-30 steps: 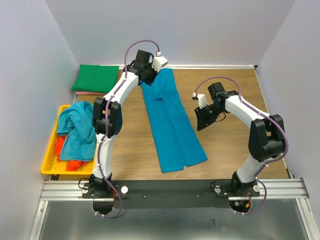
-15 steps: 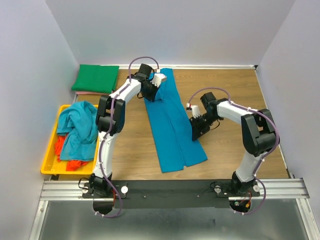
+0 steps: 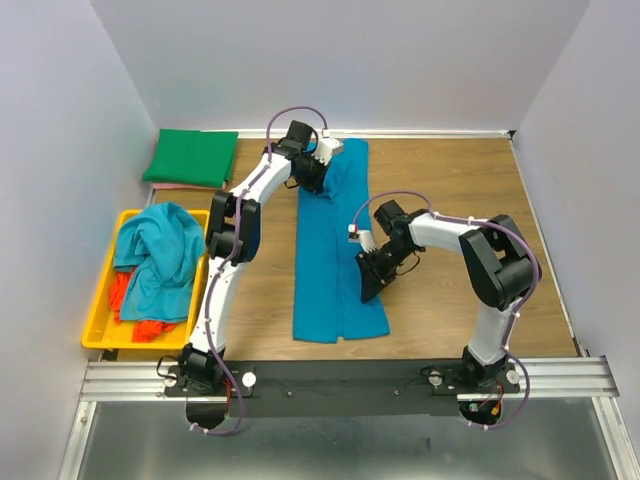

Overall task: Fold and stack the t-shirts
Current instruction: Fold the tshirt

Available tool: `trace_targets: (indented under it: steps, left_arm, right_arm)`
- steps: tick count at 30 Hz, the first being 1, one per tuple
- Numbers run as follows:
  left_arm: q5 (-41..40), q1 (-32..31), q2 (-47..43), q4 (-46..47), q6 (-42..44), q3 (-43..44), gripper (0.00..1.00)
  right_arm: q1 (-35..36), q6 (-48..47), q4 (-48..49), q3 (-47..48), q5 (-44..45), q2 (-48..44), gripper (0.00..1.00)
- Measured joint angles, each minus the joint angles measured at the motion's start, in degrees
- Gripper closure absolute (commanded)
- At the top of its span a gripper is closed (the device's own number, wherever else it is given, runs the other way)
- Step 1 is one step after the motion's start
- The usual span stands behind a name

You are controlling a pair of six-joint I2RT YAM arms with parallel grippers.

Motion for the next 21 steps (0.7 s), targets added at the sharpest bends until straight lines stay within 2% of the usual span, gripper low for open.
trace_targets:
  steps: [4,7,10,11,14,16,19,20,21]
  left_arm:
    - [0.6,-0.2,2.1,0.0,-0.1,3.7,0.75]
    - [1.3,0.2,2.1,0.3,-0.3,4.8,0.52]
    - [2.7,1.2,-2.0,2.0,0.8,1.0,0.32]
    - [3.2,1.6,-4.3,3.5,1.2,-1.9,0.28]
    - [4.4,3.5,-16.4,7.1,2.3,-13.4,0.27]
    - [4.8,4.5,-23.2,9.3,2.8,-18.4,0.3]
    - [5.9,5.2,-30.1,11.4,3.4,-21.9,0.42]
    - [6.7,5.1,-31.5,12.2,3.5,-22.7,0.5]
    - [7.2,5.0,-31.9,12.5,3.5,-23.1,0.54]
  right_arm:
    - [1.6,0.0,-0.1,0.9,-3.8,0.2,0.57]
    - [1.3,0.0,-0.4,4.9,-5.2,-0.6,0.53]
    - [-2.1,-0.2,-0.7,9.8,-5.5,-2.6,0.41]
    - [-3.9,-0.5,-0.6,11.6,-5.4,-3.2,0.38]
    - [-10.9,-1.0,-0.1,19.8,-3.1,-3.7,0.38]
    - [-13.5,-0.9,-0.2,25.6,-0.7,-1.7,0.38]
    - [-14.0,-0.5,1.1,35.1,1.7,4.1,0.41]
    - [-13.7,-0.1,0.9,38.0,2.4,6.7,0.44]
    - [-13.6,0.3,1.1,40.3,2.8,8.8,0.49]
